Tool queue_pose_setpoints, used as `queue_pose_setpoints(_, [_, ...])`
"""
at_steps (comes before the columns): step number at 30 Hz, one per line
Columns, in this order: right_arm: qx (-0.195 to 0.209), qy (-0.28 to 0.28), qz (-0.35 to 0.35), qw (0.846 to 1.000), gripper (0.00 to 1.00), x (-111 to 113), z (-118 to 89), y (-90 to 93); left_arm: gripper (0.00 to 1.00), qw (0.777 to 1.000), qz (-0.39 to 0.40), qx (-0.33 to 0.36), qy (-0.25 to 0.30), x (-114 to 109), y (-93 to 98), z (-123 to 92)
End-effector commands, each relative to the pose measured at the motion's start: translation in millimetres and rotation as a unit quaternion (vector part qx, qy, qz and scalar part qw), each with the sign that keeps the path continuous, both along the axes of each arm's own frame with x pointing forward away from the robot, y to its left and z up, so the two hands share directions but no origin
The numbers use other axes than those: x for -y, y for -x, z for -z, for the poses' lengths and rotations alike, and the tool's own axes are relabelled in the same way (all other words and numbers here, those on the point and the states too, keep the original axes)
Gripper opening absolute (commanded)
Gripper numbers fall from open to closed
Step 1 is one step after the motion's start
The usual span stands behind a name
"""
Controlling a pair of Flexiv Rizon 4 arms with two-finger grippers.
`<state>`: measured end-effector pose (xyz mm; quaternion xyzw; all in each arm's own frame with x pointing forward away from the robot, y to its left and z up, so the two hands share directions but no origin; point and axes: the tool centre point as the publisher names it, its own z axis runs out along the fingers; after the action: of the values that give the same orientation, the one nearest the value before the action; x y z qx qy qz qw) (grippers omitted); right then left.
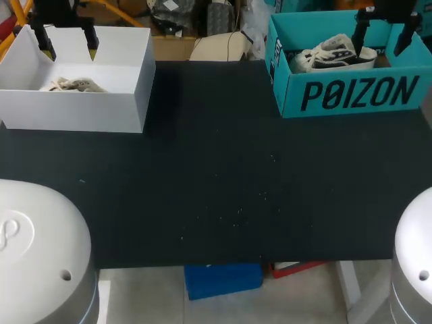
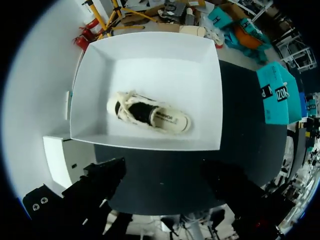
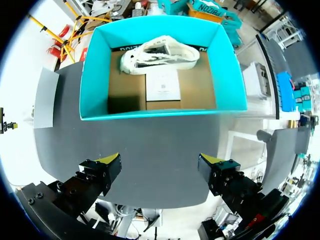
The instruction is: Take the shoe out of the shoebox, open the shoe tongue, remove and reinsert the insole, then place the shoe into the shoebox
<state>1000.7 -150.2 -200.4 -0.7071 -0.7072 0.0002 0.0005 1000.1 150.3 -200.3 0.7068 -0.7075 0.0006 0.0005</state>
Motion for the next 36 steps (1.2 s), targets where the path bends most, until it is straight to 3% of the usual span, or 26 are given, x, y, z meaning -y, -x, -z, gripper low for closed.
queue_pose_setpoints(1, [0.0, 0.0, 0.0, 1.0, 1.0, 0.0, 0.0, 0.0, 1.0, 1.0, 0.0, 0.0, 0.0, 0.0, 0.0, 0.0])
queue_pose_setpoints(9, [0.0, 0.0, 0.0, 1.0, 1.0, 0.0, 0.0, 0.0, 1.0, 1.0, 0.0, 0.0, 0.0, 0.0, 0.0, 0.0])
queue_pose_setpoints(11, [0.032, 0.019, -0.12, 0.992, 1.0, 2.5, -7.5, -3.2, 1.0, 1.0, 0.0, 0.0, 0.0, 0.0, 0.0, 0.0])
queue_pose_setpoints(12, [0.054, 0.038, -0.179, 0.982, 1.0, 6.2, -12.8, -5.5, 1.0, 1.0, 0.0, 0.0, 0.0, 0.0, 0.0, 0.0])
queue_pose_setpoints(13, [0.085, 0.066, -0.264, 0.959, 1.0, 9.4, -19.3, -7.6, 1.0, 1.0, 0.0, 0.0, 0.0, 0.0, 0.0, 0.0])
queue_pose_setpoints(14, [0.104, 0.075, -0.349, 0.928, 1.0, 11.7, -24.4, -7.5, 1.0, 1.0, 0.0, 0.0, 0.0, 0.0, 0.0, 0.0])
queue_pose_setpoints(15, [0.129, 0.061, -0.441, 0.886, 1.0, 15.4, -31.7, -3.5, 1.0, 1.0, 0.0, 0.0, 0.0, 0.0, 0.0, 0.0])
queue_pose_setpoints(31, [0.129, 0.061, -0.441, 0.886, 1.0, 15.4, -31.7, -3.5, 1.0, 1.0, 0.0, 0.0, 0.0, 0.0, 0.0, 0.0])
queue_pose_setpoints(35, [0.101, 0.066, -0.518, 0.847, 1.0, 20.6, -25.1, -27.3, 1.0, 1.0, 0.0, 0.0, 0.0, 0.0, 0.0, 0.0])
queue_pose_setpoints(36, [0.09, 0.067, -0.546, 0.831, 1.0, 20.5, -23.3, -37.3, 1.0, 1.0, 0.0, 0.0, 0.0, 0.0, 0.0, 0.0])
